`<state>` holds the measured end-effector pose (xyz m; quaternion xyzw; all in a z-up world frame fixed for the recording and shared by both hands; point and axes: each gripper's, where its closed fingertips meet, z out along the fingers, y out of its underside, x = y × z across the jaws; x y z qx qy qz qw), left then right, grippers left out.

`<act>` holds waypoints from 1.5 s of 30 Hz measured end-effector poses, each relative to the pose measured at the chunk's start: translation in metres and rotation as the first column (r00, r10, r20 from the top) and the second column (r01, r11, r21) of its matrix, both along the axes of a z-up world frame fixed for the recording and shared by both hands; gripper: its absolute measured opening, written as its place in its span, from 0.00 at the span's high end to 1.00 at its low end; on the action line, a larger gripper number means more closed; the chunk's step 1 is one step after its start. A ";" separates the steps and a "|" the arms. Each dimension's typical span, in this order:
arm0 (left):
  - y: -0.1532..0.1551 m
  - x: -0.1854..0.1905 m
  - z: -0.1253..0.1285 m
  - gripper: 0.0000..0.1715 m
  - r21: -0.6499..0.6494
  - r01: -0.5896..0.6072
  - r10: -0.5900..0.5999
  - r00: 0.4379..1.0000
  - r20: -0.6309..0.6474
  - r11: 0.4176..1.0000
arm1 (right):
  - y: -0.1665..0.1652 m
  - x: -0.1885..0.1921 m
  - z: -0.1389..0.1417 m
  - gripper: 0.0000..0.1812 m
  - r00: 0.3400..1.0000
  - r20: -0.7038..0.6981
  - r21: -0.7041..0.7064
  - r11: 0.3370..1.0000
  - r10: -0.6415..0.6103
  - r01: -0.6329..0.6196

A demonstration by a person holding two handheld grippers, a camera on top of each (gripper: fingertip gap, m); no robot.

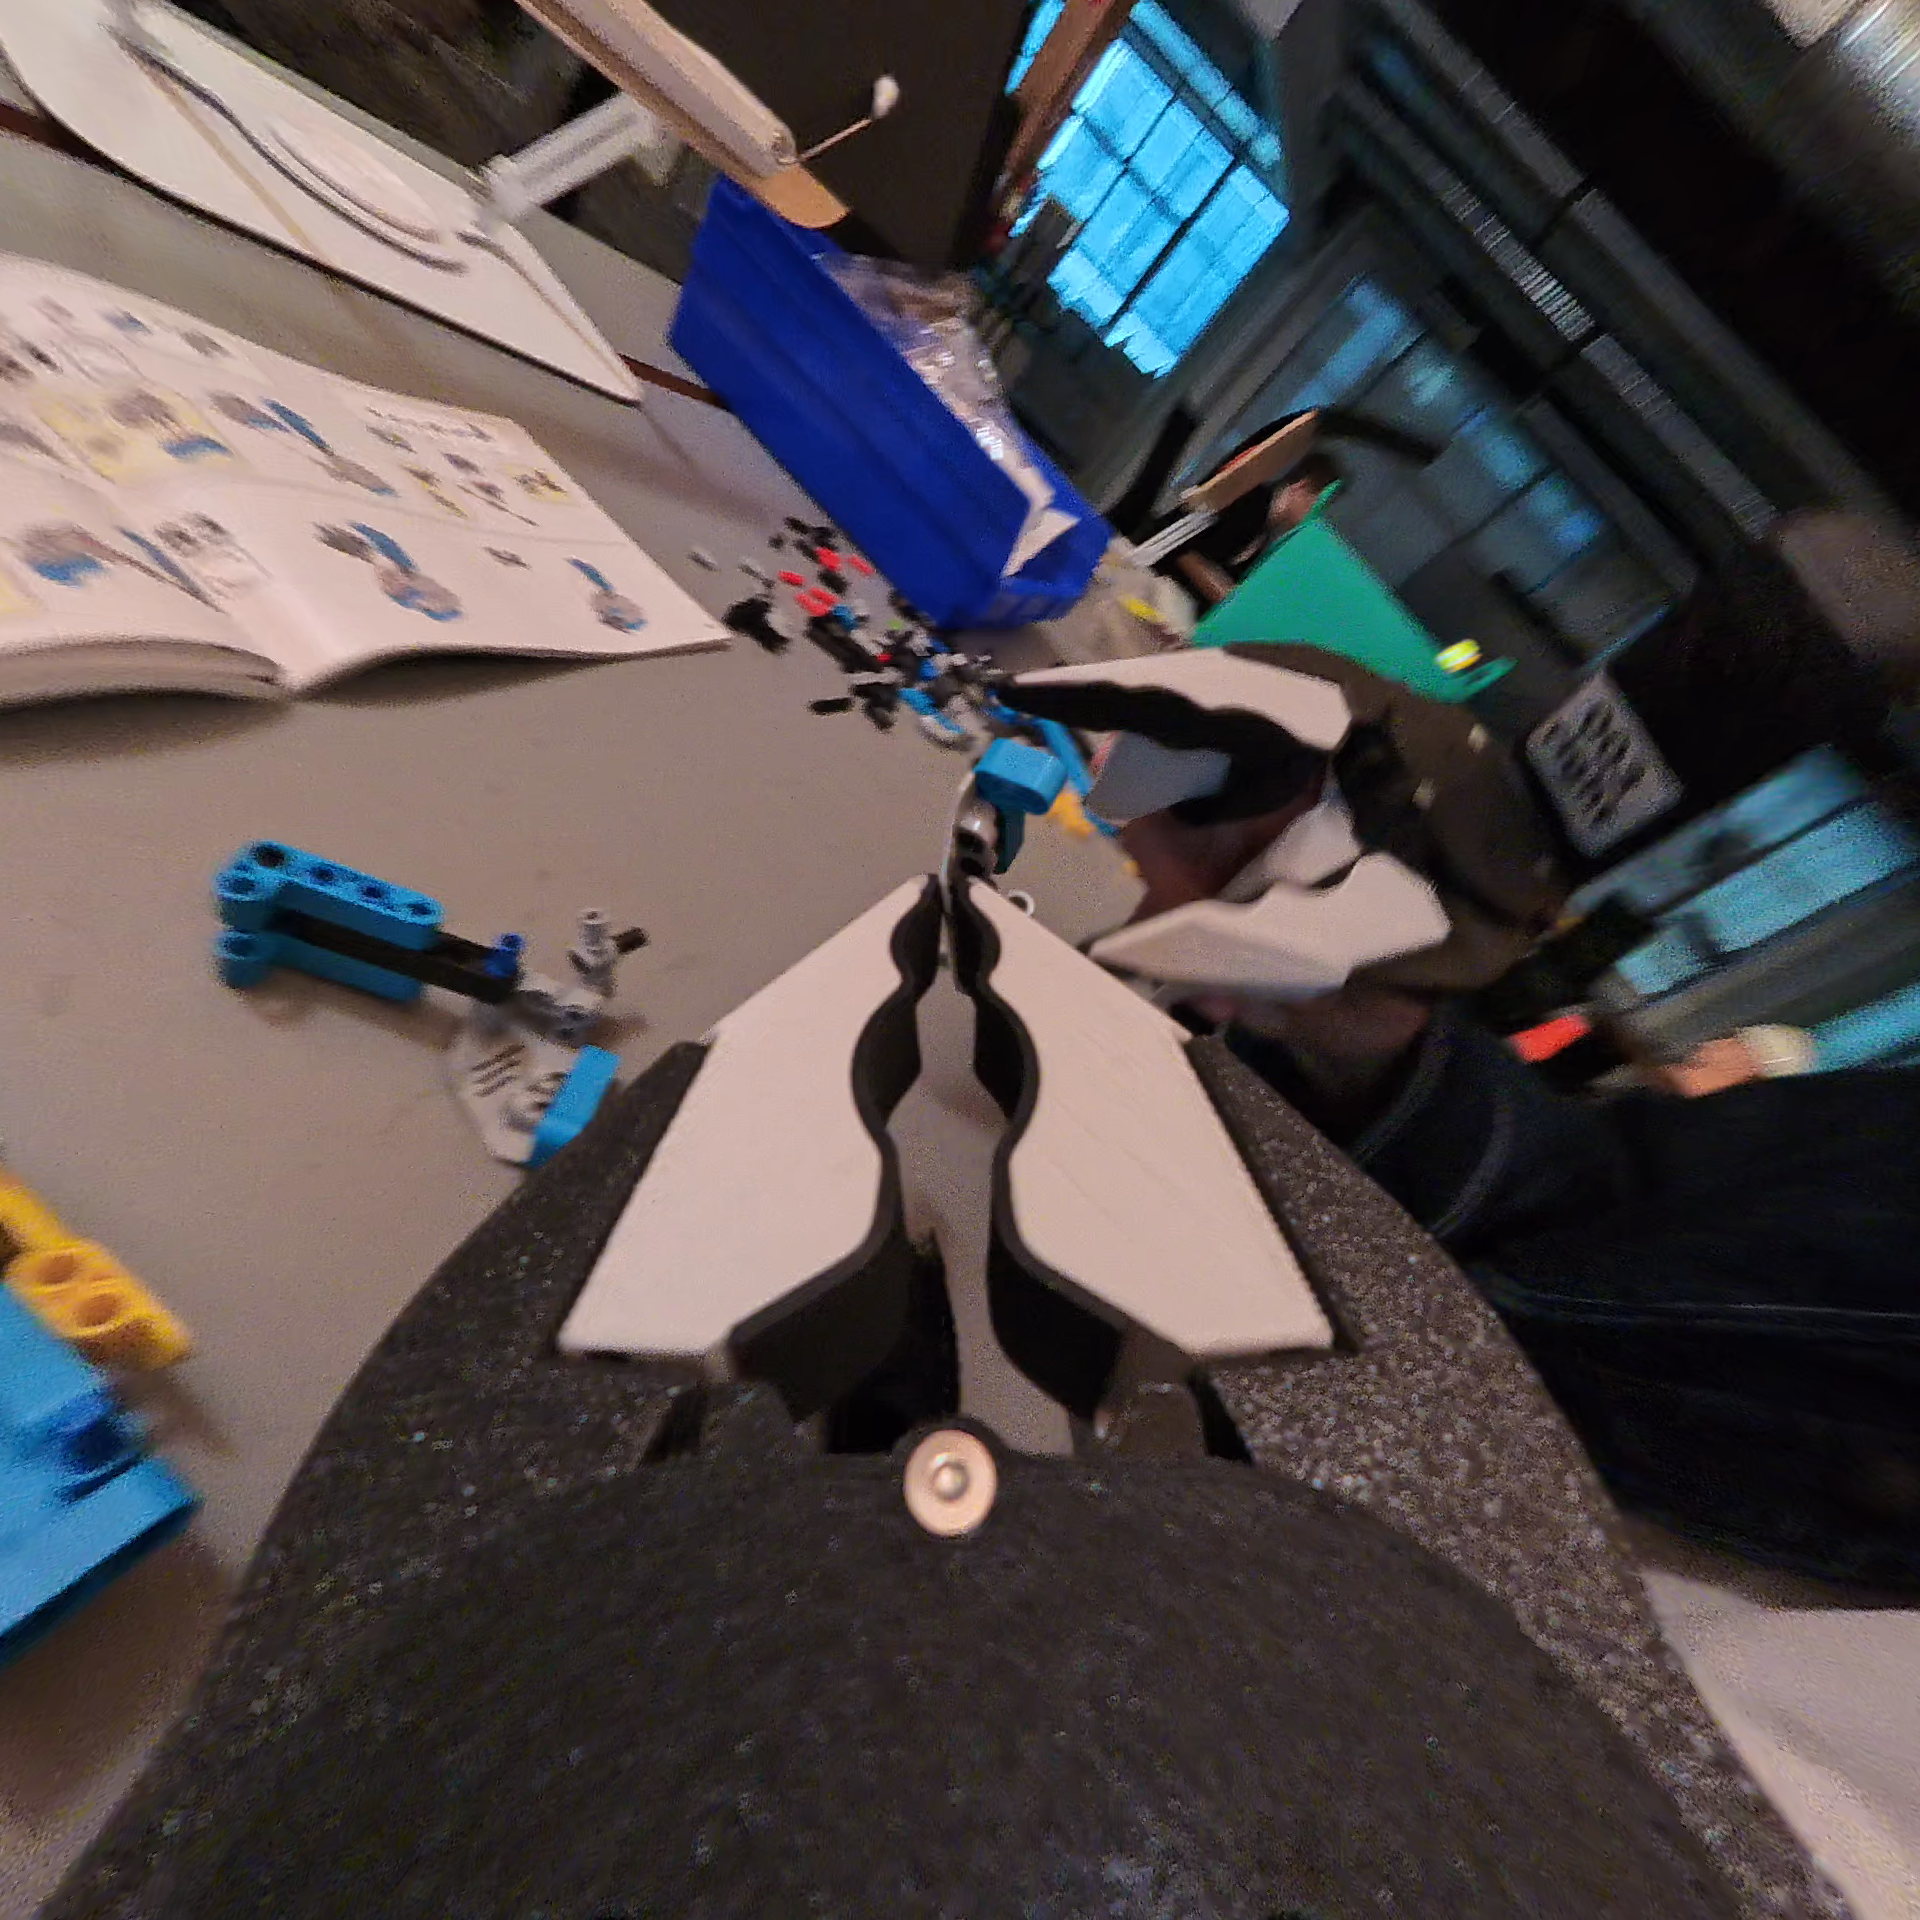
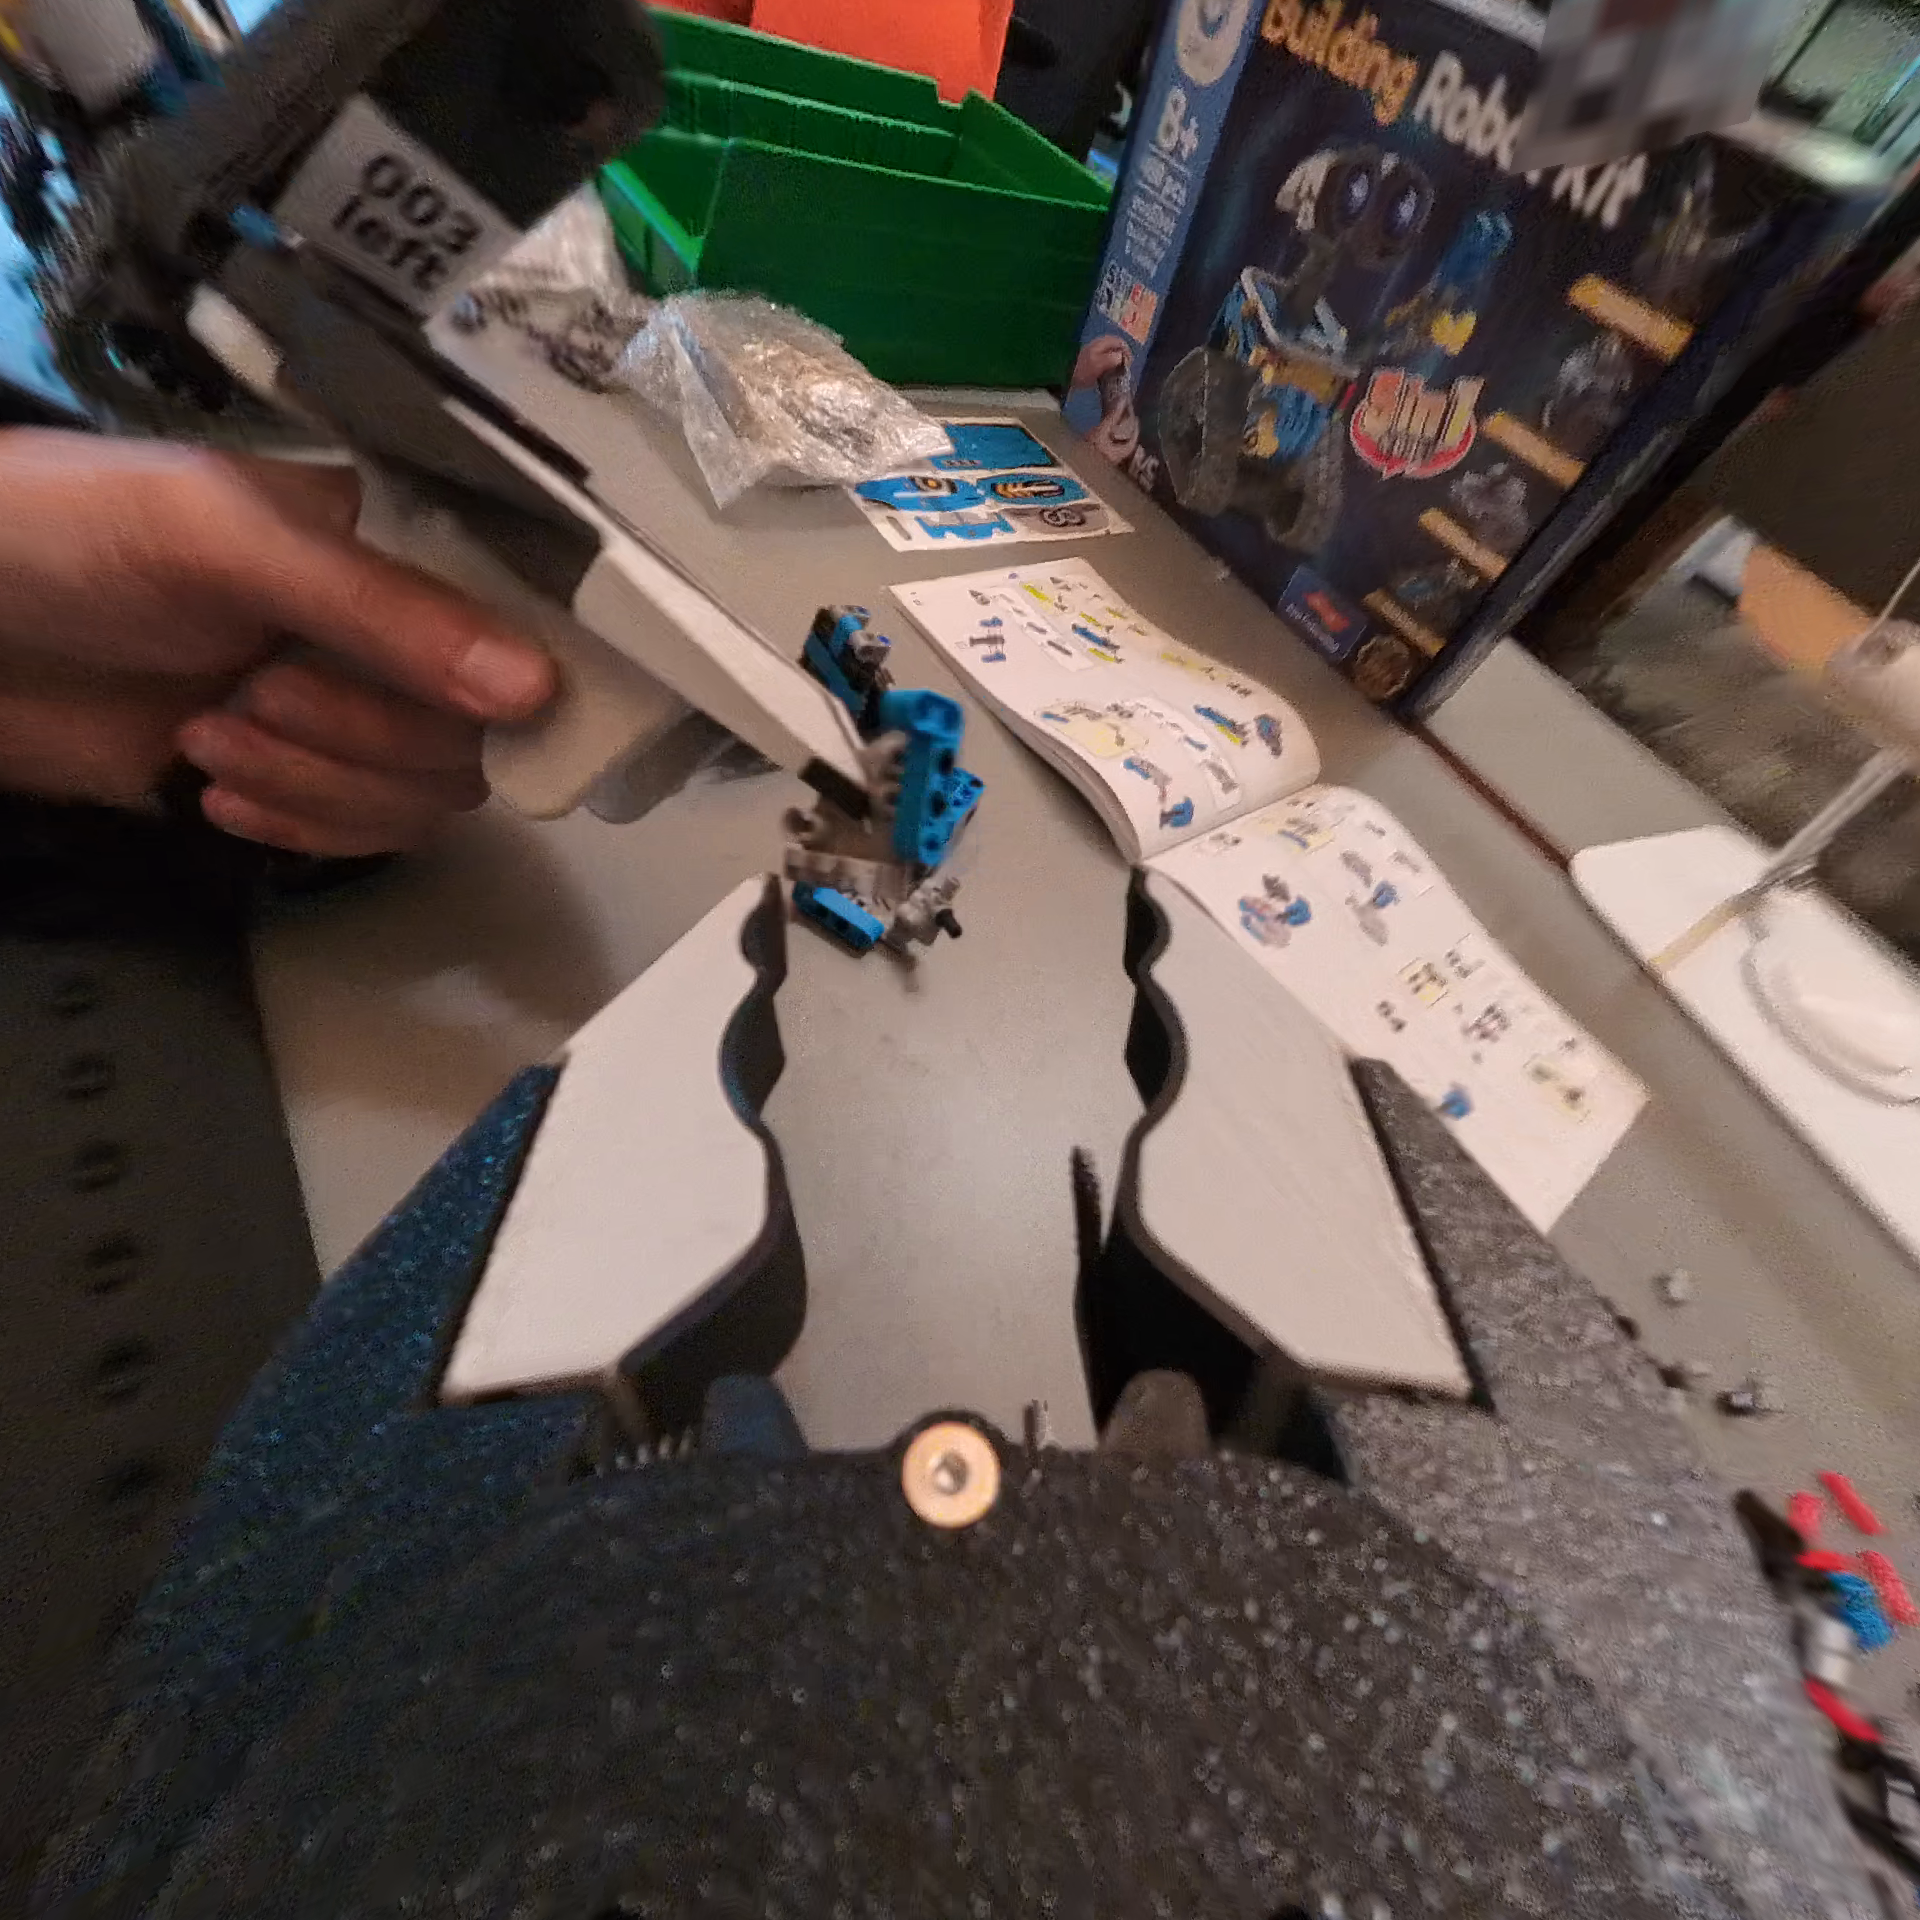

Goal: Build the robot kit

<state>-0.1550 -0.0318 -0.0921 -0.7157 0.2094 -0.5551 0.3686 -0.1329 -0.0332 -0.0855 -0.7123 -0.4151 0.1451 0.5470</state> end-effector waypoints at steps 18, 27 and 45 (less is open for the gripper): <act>0.028 -0.035 -0.028 0.99 0.131 -0.085 0.118 0.955 -0.272 0.988 | 0.038 0.038 -0.034 0.82 0.940 -0.293 -0.374 0.926 -0.174 0.054; 0.023 -0.032 -0.034 0.99 0.112 -0.044 0.075 0.955 -0.286 0.993 | 0.035 0.035 -0.043 0.87 0.945 -0.288 -0.419 0.908 -0.153 0.019; 0.023 -0.033 -0.034 0.99 0.081 -0.053 0.073 0.962 -0.265 0.995 | 0.040 0.045 -0.036 0.89 0.937 -0.291 -0.391 0.918 -0.191 0.066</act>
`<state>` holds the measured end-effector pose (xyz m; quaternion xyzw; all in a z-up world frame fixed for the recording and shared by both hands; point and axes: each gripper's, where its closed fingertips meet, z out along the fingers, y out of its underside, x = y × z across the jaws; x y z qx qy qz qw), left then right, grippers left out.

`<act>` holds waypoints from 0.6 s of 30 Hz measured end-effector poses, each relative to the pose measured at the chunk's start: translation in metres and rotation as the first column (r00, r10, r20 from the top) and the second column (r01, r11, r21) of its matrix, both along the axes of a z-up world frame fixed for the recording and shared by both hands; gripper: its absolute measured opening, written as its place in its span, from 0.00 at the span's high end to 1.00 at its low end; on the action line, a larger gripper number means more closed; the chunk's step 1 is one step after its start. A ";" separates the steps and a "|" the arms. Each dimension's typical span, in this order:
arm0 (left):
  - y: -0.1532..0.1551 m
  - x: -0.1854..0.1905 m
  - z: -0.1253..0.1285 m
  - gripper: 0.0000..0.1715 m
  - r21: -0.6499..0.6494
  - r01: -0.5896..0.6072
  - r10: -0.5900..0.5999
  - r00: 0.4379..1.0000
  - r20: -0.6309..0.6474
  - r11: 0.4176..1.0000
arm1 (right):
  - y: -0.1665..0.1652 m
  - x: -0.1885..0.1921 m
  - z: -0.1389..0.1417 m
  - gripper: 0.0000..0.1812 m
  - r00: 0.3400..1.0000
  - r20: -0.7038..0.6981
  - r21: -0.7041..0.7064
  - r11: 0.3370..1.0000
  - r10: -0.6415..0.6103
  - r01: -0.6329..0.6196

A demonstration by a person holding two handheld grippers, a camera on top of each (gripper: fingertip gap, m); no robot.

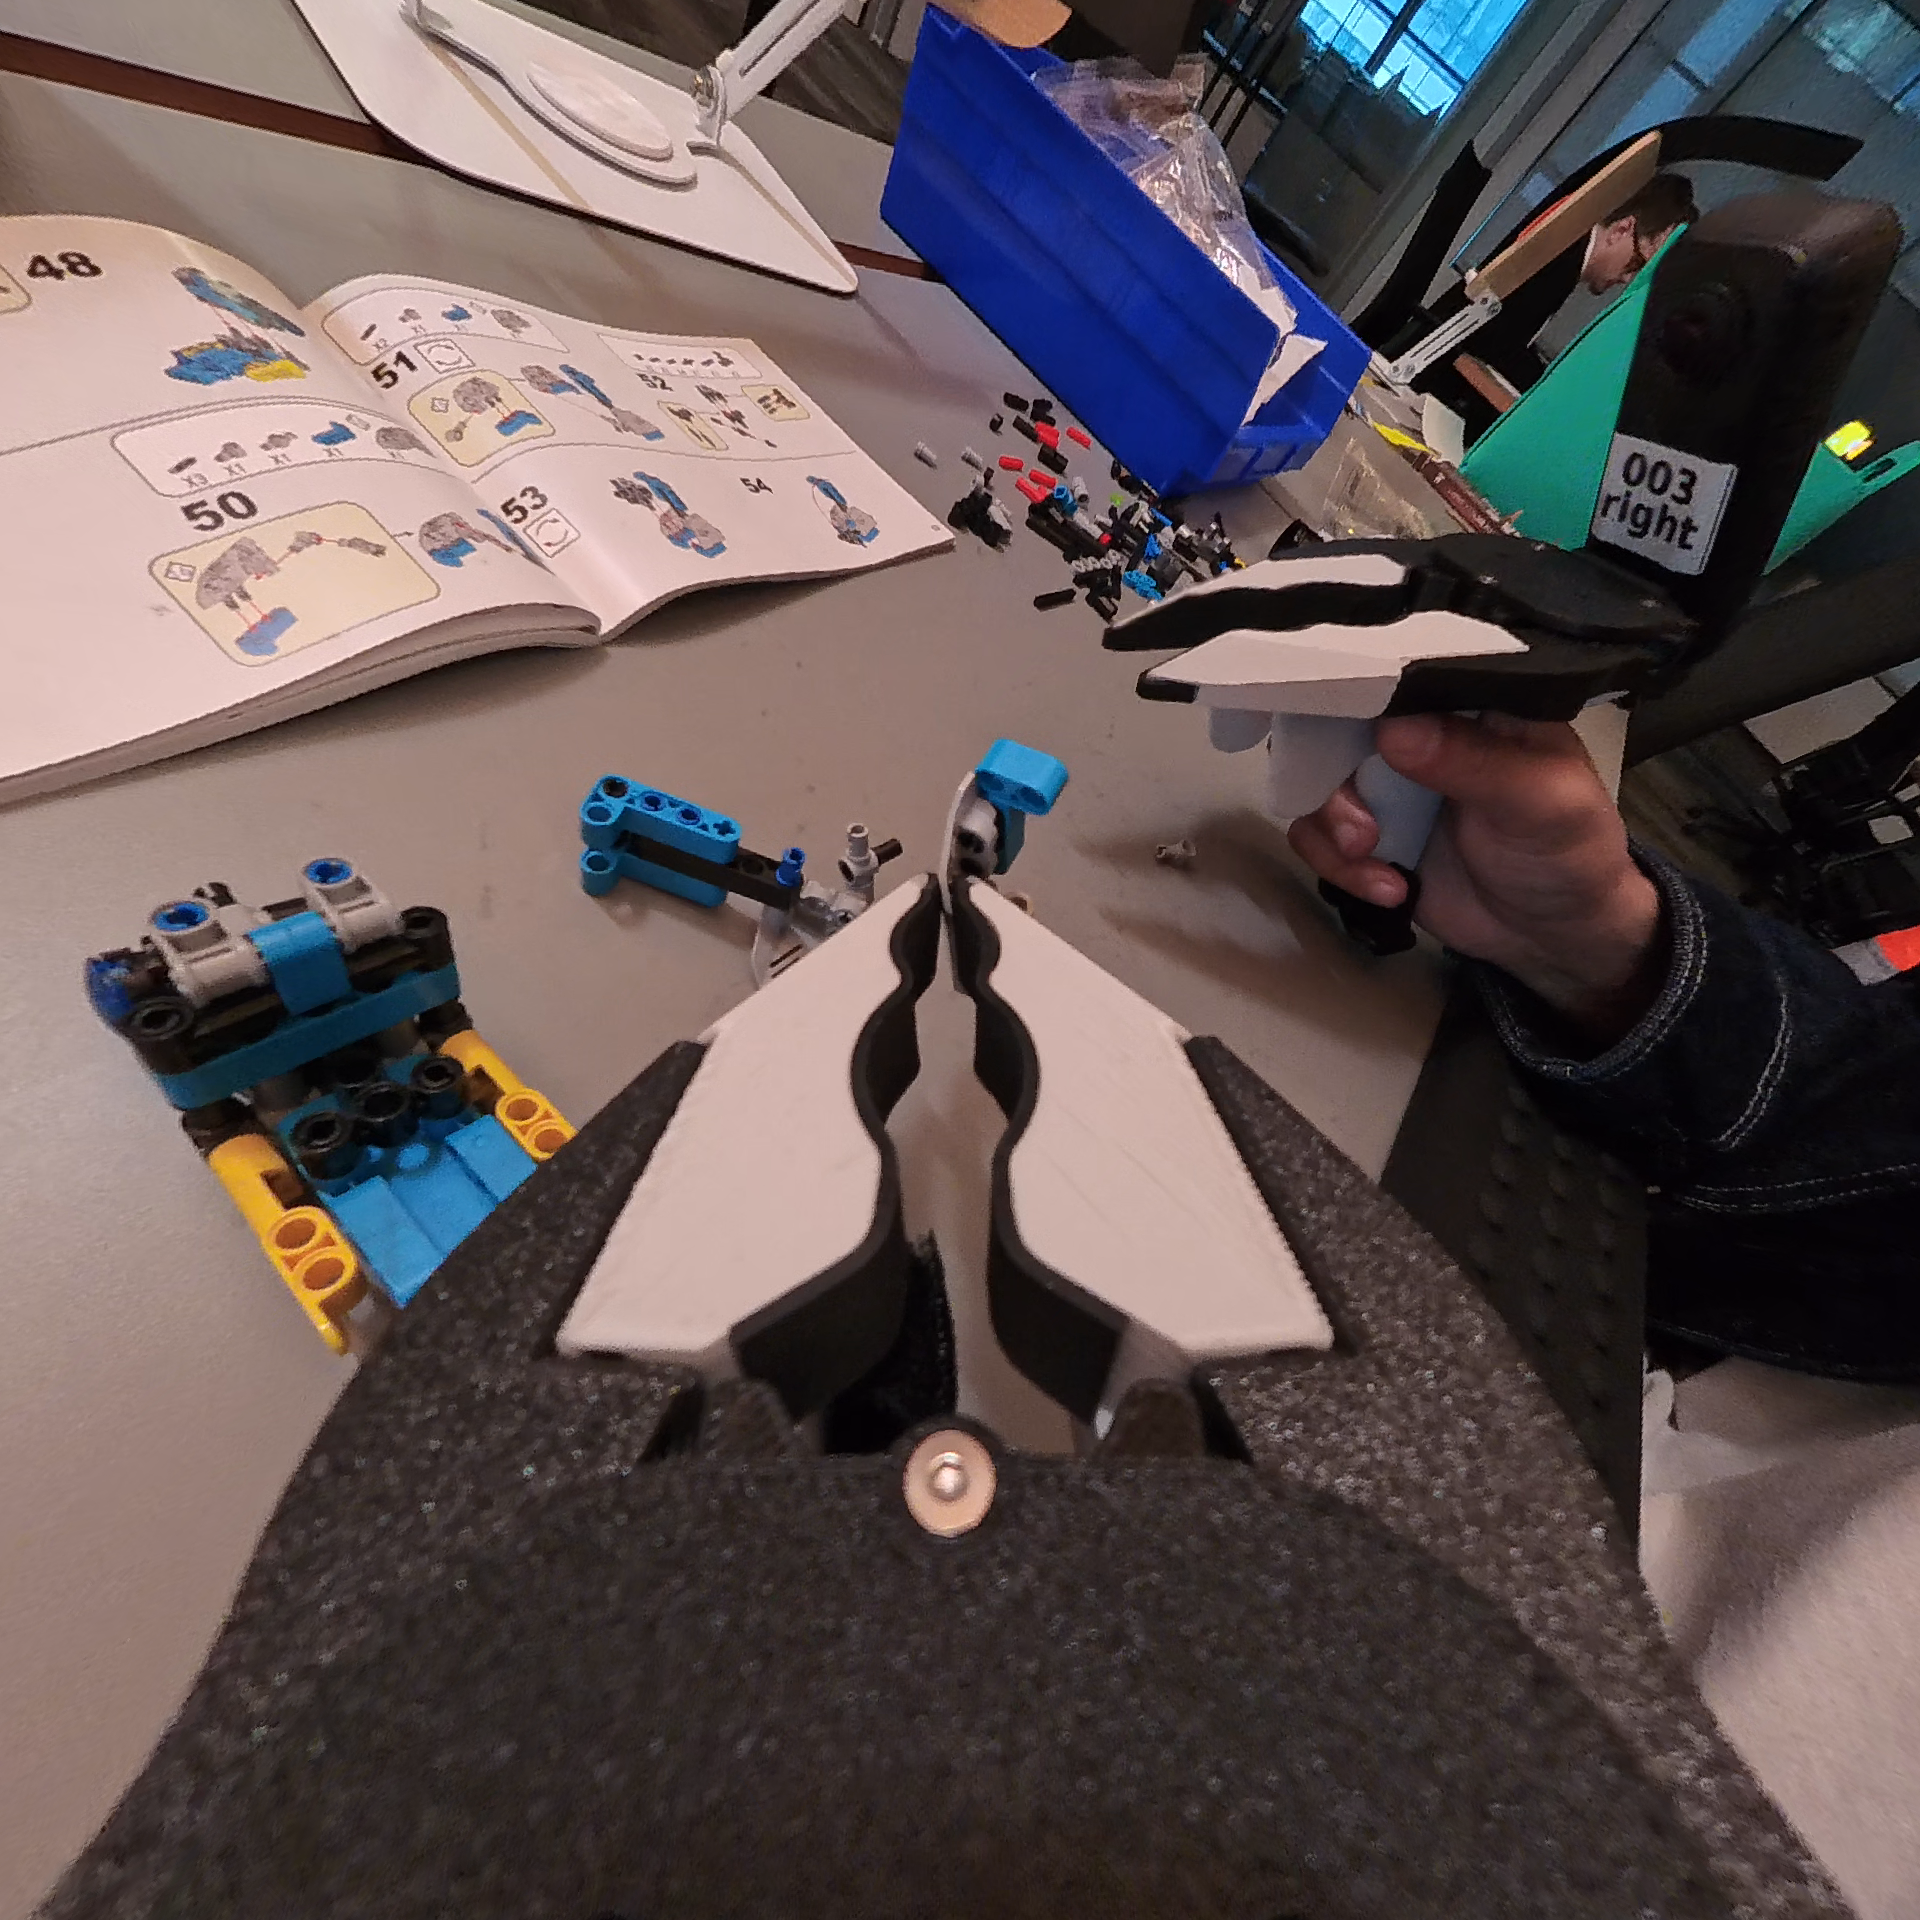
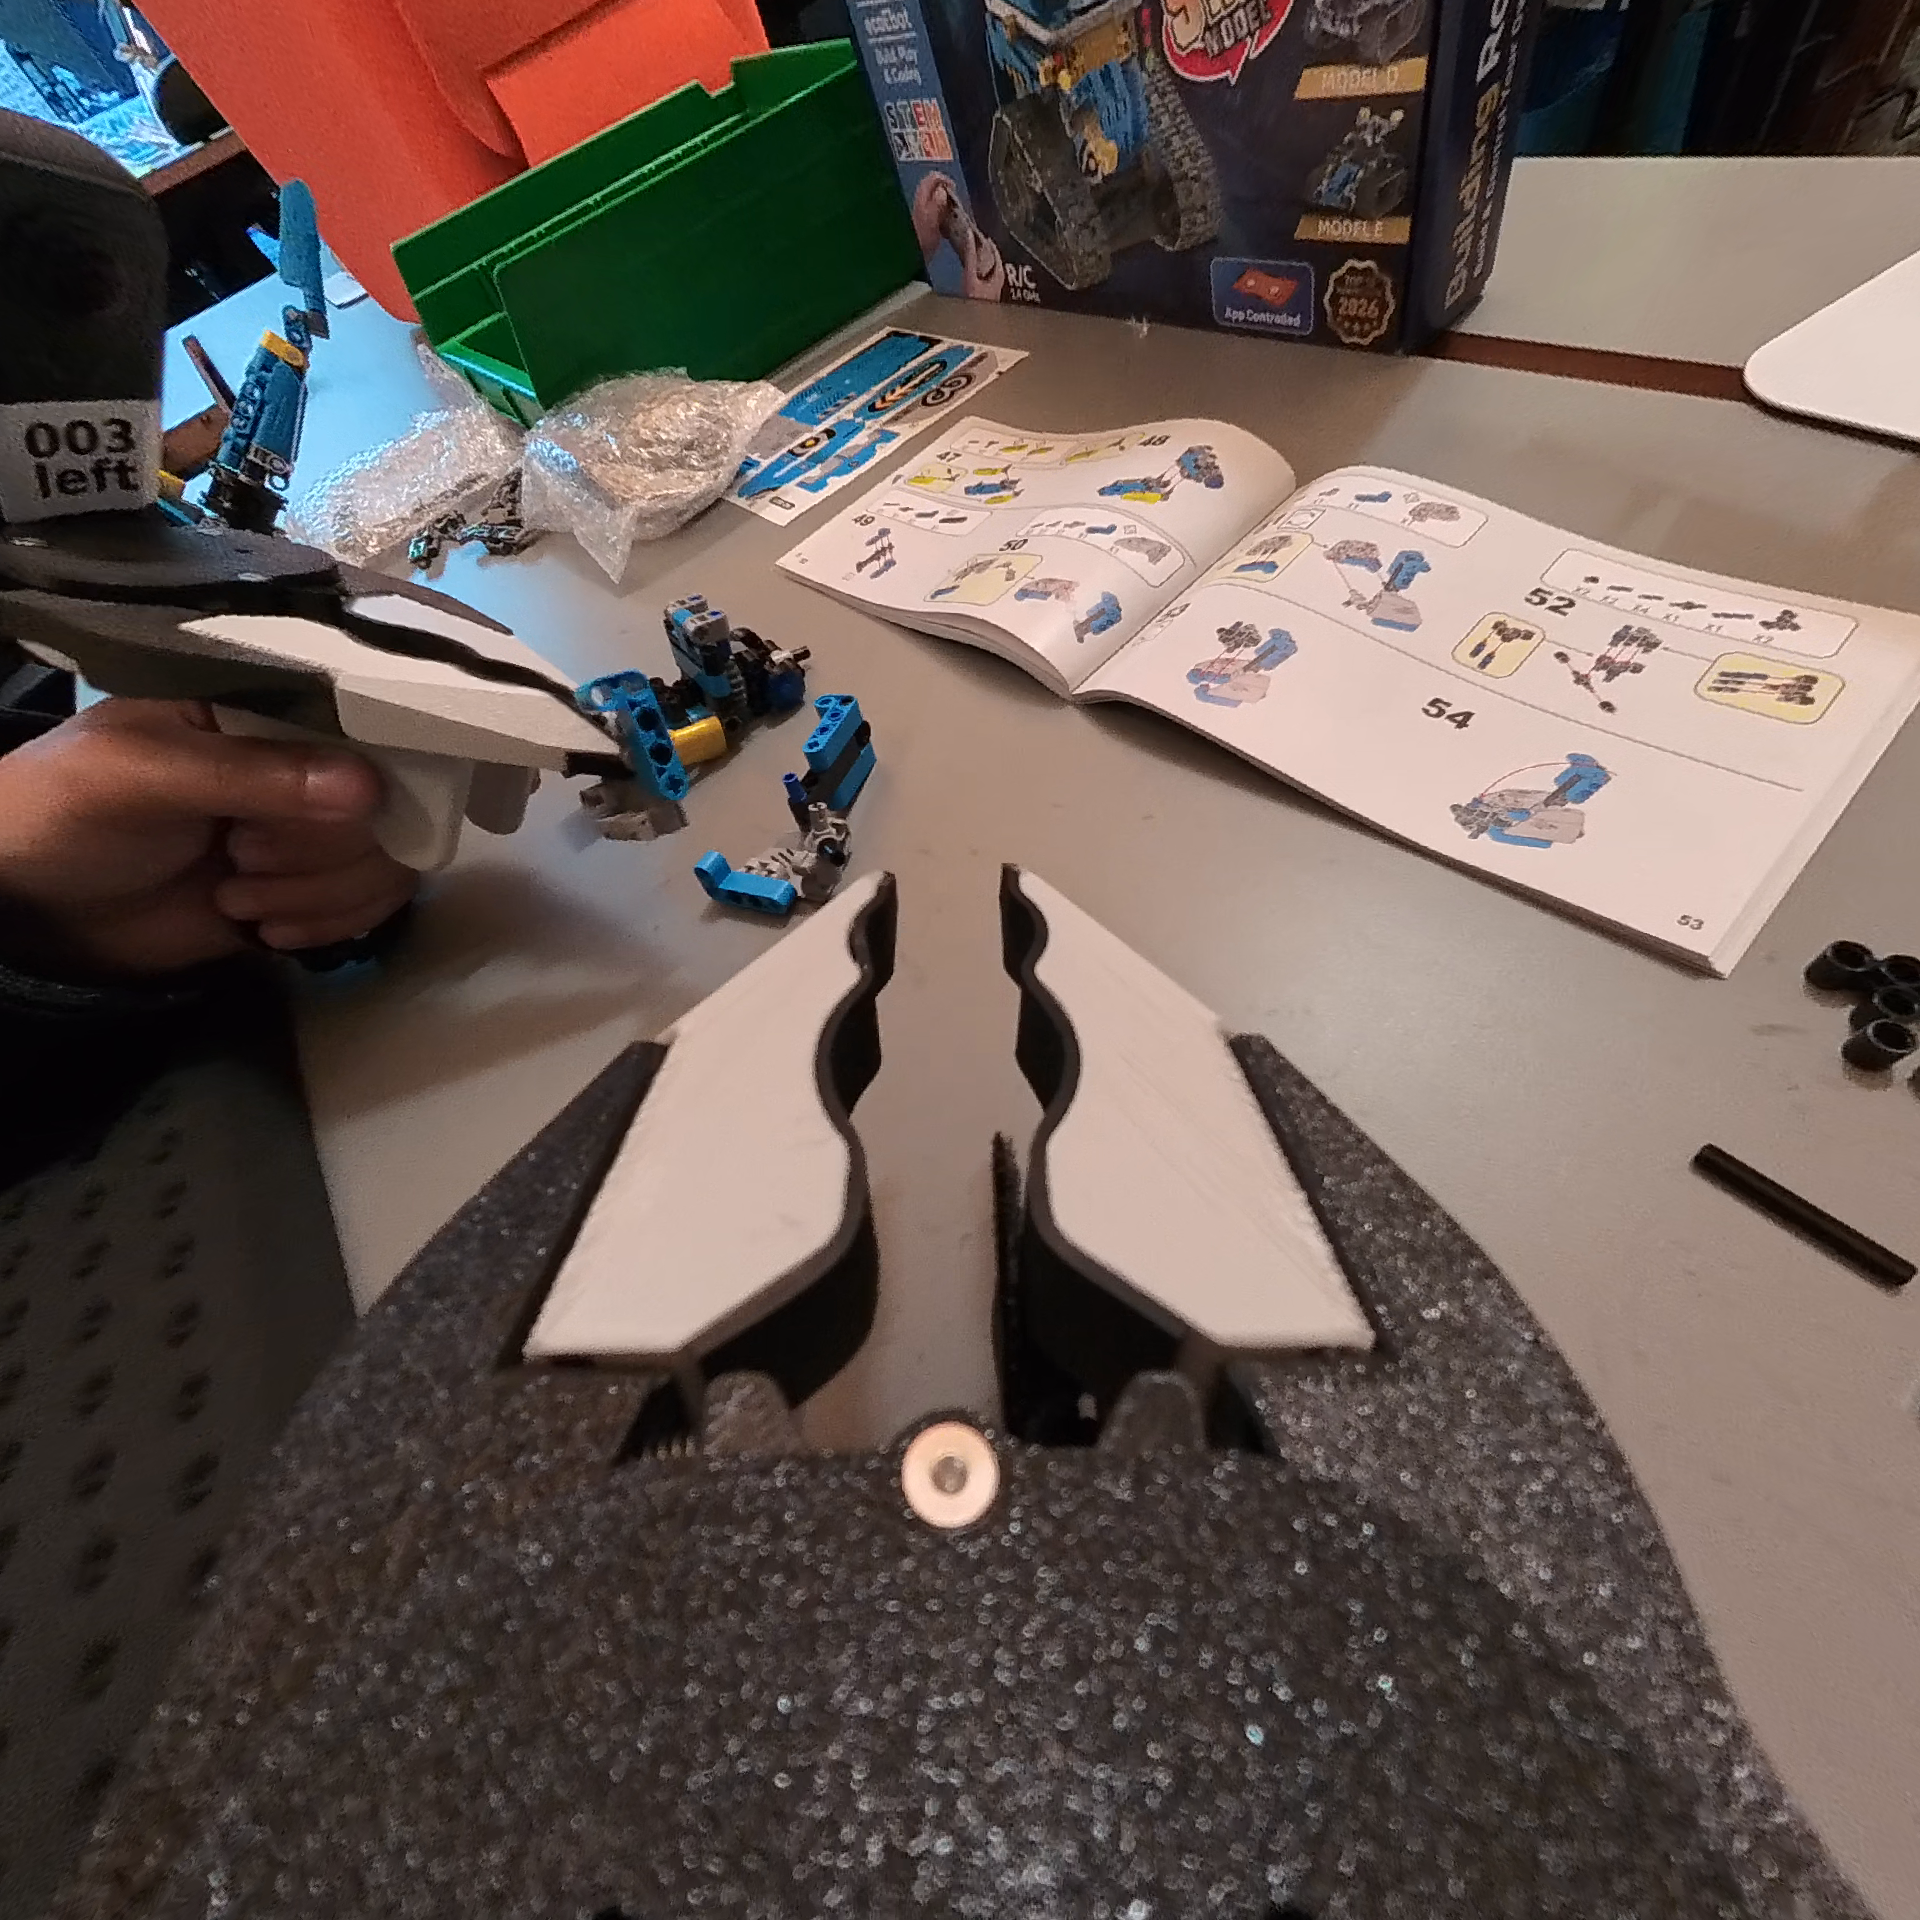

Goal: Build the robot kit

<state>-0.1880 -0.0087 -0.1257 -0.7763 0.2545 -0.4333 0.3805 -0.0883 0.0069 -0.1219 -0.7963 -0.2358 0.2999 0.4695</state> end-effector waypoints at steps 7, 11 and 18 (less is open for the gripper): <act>-0.001 0.001 -0.001 0.99 -0.008 0.010 -0.010 1.000 0.003 1.000 | -0.003 -0.005 -0.004 0.90 1.000 0.003 -0.020 1.000 0.022 -0.022; -0.001 0.001 0.000 0.99 -0.021 0.013 -0.013 1.000 0.023 1.000 | -0.003 -0.006 -0.008 0.91 1.000 0.003 -0.039 0.999 0.029 -0.028; -0.001 0.000 0.000 0.99 -0.029 0.011 -0.010 1.000 0.027 1.000 | -0.003 -0.005 -0.009 0.92 1.000 -0.001 -0.048 0.998 0.027 -0.027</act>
